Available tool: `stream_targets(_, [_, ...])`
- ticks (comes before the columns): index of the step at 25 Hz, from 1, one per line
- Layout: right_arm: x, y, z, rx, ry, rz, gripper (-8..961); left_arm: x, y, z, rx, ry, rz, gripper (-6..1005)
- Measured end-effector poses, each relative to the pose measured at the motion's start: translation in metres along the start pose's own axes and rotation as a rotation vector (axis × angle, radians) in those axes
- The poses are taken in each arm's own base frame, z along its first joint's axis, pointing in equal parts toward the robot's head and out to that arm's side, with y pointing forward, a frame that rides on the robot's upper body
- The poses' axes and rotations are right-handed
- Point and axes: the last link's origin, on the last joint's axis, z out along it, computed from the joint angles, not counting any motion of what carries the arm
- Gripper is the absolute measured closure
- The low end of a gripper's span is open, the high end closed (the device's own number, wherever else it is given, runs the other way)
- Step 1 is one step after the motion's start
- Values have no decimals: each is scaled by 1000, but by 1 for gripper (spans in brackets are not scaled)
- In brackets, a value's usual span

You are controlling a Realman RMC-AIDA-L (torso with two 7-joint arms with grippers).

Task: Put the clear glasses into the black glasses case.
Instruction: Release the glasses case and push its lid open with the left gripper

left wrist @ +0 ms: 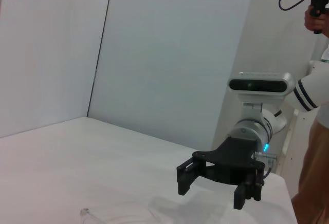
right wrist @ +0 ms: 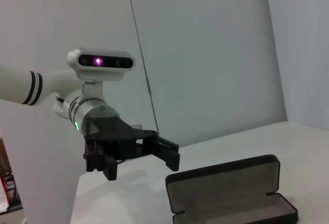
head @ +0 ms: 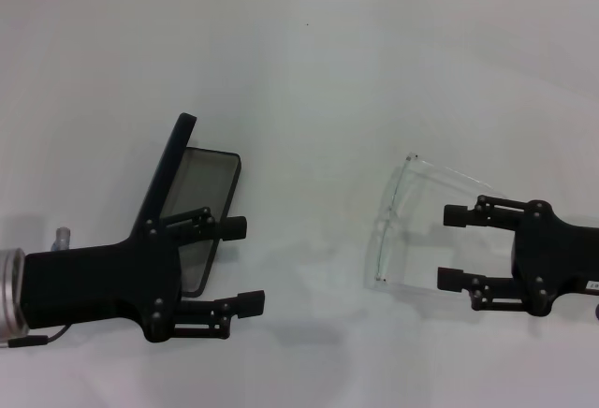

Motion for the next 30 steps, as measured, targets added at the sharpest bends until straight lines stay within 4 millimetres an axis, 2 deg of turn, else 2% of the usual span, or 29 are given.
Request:
stream_targets(16, [1, 2, 7, -3, -12, -15, 203, 7, -3, 2, 6, 41, 0, 116])
stream_targets(19, [2, 3, 9, 1, -17, -12, 203, 29, -1, -1, -7, 198, -25, 117])
stream_targets(22, [3, 3, 10, 7, -15, -9, 203, 66, 6, -8, -112, 388, -24, 118])
stream_targets(27, [-2, 1, 17, -4, -21, -28, 203, 98, -15, -15, -85, 347, -165, 120])
stream_targets(30, [-5, 3, 19, -6, -34, -47, 203, 104, -37, -17, 73, 194, -283, 121])
